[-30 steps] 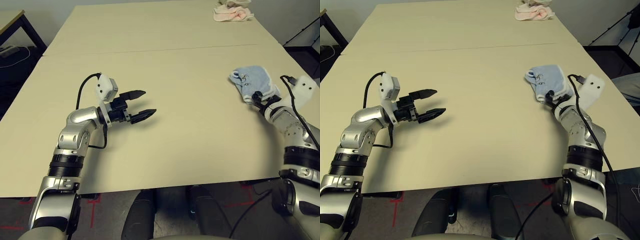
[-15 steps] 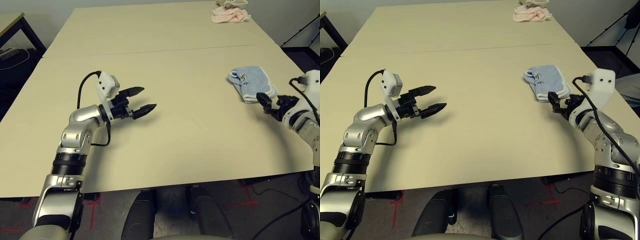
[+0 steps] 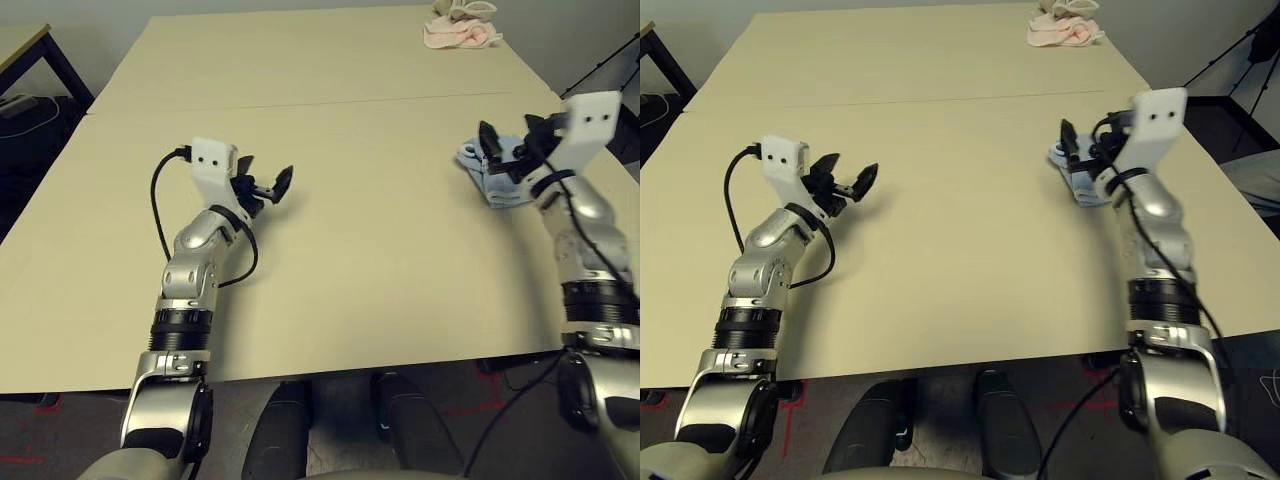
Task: Fold the towel and set it aside.
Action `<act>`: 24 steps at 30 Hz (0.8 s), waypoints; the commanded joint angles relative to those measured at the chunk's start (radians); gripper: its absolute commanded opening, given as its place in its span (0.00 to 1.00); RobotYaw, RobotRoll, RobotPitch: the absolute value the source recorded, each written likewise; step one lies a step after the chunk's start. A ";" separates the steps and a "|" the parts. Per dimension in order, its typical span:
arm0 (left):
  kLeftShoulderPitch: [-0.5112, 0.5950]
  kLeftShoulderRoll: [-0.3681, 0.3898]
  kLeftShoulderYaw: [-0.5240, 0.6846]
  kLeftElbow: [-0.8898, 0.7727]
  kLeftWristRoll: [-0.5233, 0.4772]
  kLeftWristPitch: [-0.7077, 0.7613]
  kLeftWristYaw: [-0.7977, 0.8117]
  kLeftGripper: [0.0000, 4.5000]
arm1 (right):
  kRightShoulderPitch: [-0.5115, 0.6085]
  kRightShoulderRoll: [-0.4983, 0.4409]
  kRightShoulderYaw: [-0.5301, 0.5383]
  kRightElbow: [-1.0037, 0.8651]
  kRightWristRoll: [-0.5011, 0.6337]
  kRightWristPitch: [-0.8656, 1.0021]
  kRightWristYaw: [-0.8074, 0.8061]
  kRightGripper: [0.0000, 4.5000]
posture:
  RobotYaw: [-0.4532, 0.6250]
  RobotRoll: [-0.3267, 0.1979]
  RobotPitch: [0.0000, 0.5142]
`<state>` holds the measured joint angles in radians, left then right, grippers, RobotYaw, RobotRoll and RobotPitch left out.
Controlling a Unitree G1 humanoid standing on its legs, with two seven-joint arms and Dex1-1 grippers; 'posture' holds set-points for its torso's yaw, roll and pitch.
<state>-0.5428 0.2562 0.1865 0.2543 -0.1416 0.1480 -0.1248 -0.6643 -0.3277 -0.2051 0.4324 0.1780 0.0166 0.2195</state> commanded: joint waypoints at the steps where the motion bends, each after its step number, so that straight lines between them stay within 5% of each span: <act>1: 0.003 -0.006 0.050 0.067 0.077 -0.113 0.173 1.00 | 0.004 0.034 0.002 0.053 -0.032 -0.089 -0.051 0.99 | 0.50 0.62 0.24; 9: 0.044 0.042 0.036 0.168 0.101 -0.278 0.137 1.00 | -0.012 0.051 0.005 0.185 -0.044 -0.242 -0.030 0.99 | 0.50 0.62 0.23; 24: -0.013 0.085 0.072 0.273 0.057 -0.339 0.070 1.00 | 0.010 0.046 -0.022 0.202 -0.001 -0.297 0.029 0.99 | 0.46 0.62 0.24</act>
<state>-0.5548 0.3353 0.2557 0.5054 -0.0811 -0.1790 -0.0553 -0.6692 -0.2736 -0.2104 0.6346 0.1681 -0.2823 0.2568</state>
